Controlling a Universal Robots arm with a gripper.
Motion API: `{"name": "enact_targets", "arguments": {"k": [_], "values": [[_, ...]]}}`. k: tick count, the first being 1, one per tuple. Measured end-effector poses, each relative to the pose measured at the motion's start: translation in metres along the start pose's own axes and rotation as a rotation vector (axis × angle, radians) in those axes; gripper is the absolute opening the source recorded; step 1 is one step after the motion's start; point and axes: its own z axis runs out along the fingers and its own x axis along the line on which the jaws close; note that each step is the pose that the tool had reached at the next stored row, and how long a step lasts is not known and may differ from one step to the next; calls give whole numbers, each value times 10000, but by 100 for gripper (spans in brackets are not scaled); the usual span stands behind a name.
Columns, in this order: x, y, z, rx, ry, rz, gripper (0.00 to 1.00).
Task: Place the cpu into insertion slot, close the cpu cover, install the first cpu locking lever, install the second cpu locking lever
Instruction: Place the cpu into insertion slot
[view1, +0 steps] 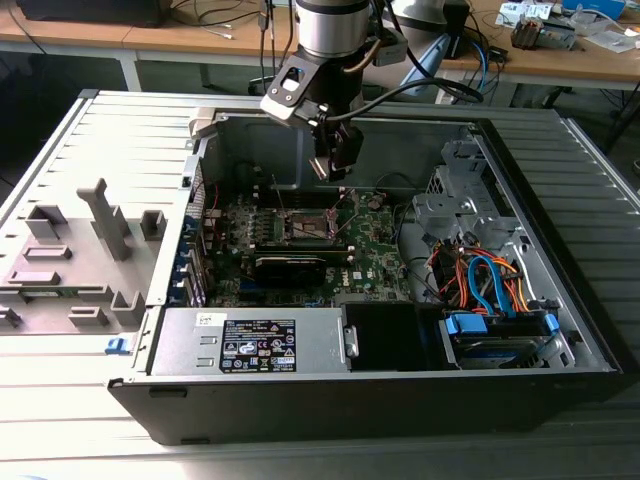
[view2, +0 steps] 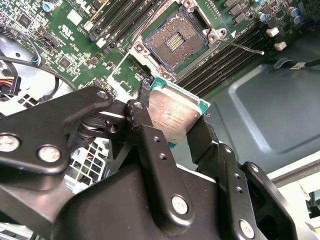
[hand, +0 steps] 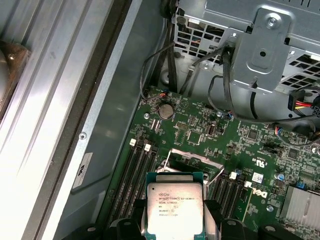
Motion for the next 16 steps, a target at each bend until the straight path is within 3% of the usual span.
{"name": "enact_targets", "arguments": {"k": [16], "values": [[0, 0, 4, -2, -11, 132, 54]]}}
